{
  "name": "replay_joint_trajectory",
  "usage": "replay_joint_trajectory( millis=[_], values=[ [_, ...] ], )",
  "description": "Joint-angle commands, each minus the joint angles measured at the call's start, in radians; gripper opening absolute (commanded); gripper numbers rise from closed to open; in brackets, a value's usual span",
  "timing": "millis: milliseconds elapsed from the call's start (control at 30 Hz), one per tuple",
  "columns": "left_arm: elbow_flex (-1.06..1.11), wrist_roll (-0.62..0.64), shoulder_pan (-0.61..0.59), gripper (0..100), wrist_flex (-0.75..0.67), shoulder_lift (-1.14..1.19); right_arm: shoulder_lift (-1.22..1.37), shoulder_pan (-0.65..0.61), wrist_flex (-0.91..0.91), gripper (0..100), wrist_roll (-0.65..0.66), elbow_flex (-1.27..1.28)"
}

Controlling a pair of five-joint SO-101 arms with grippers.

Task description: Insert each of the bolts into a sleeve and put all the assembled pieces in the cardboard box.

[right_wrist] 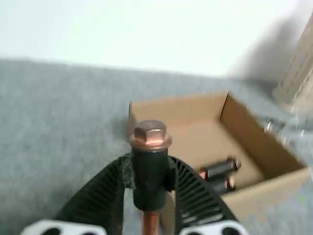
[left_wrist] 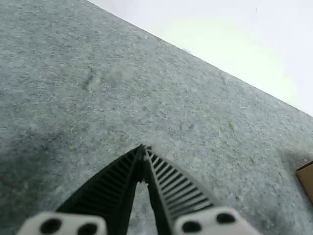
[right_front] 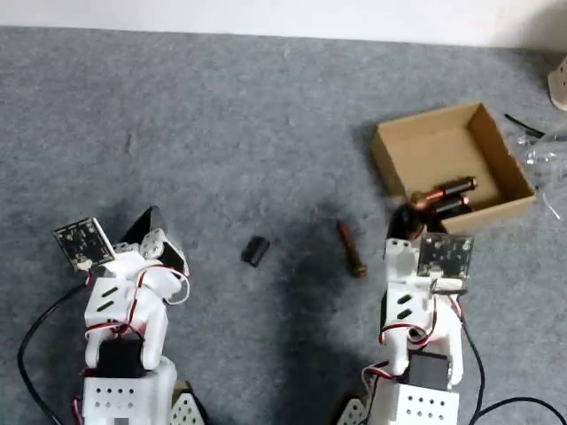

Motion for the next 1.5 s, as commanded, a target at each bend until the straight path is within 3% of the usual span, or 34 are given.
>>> replay_joint_trajectory(
  millis=[0, 133, 233, 733, 867, 1100, 1167, 1467],
  values=[
    [0.01, -0.008, -0.016, 1, 0.0, 0.005, -0.002, -0.051, -0.077, 0.5, 0.06, 0.124],
    [0.01, -0.008, -0.016, 1, 0.0, 0.005, 0.03, -0.077, -0.077, 0.5, 0.046, 0.036],
    [0.01, -0.008, -0.015, 1, 0.0, 0.005, 0.171, -0.077, -0.079, 0.5, -0.038, -0.096],
    [0.025, -0.008, -0.016, 1, -0.043, 0.015, 1.486, 0.007, -0.073, 0.5, -0.338, -1.153],
    [0.025, -0.008, -0.016, 1, -0.044, 0.015, 1.781, 0.071, -0.073, 0.8, -0.491, -1.331],
    [0.027, -0.008, -0.015, 1, -0.049, 0.015, 2.104, 0.145, -0.073, 0.9, -1.026, -1.442],
    [0.027, -0.008, -0.015, 1, -0.049, 0.015, 2.144, 0.145, -0.073, 0.9, -1.125, -1.44],
    [0.027, -0.008, -0.008, 1, -0.049, 0.015, 2.161, 0.143, -0.073, 1.1, -1.185, -1.44]
  ],
)
